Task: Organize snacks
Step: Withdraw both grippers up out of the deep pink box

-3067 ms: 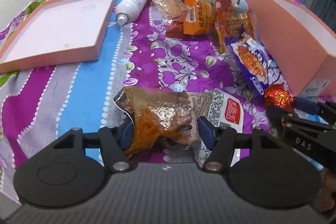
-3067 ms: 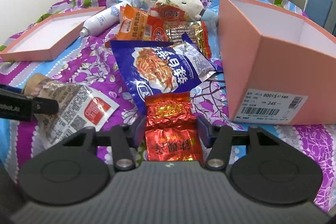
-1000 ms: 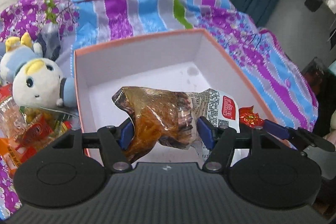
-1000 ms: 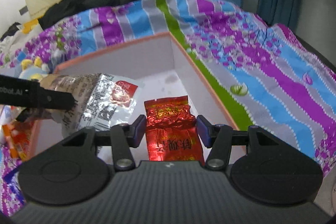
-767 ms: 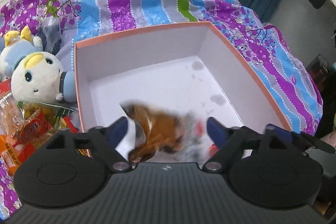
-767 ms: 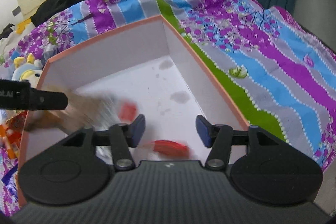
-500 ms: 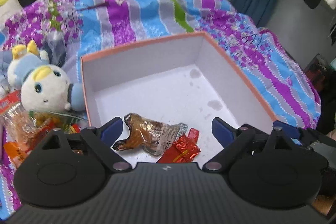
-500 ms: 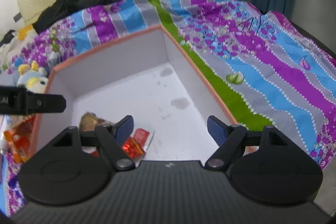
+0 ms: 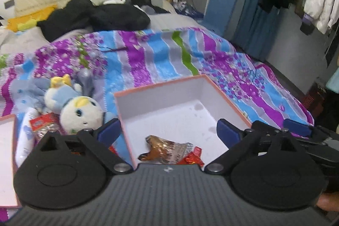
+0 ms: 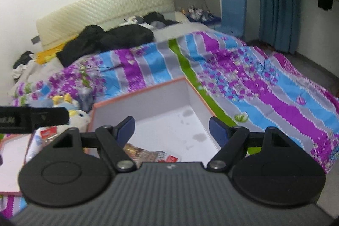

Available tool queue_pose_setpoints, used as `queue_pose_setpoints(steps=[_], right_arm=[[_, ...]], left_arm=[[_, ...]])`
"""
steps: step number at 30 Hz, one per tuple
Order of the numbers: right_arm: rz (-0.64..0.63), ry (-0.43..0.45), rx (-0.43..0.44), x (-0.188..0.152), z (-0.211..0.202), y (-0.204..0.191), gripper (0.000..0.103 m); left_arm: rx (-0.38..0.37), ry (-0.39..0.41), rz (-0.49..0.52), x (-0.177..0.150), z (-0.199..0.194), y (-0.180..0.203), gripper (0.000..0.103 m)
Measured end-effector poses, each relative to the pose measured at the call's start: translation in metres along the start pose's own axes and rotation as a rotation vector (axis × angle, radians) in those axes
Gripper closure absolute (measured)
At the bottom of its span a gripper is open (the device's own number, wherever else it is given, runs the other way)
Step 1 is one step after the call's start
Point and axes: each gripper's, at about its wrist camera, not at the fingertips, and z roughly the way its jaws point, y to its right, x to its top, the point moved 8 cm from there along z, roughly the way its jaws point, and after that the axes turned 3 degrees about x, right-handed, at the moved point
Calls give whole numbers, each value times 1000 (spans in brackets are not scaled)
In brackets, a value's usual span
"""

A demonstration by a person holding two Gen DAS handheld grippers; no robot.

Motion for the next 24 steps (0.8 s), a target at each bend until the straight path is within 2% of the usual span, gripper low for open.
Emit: queue_pose_setpoints(steps=[6,17,24], right_arm=[[-24,30,41,-6,-27,-28,24],[-25,39,114,-41,-63,-69,24],[-62,-8,160,-82,-73,-96,24]], left_arm=[[29,29,-27,-16,-35,-26,4],[85,61,-99,-63,-84,-80,4],[158,-6,-184,-121,-95,-122,4]])
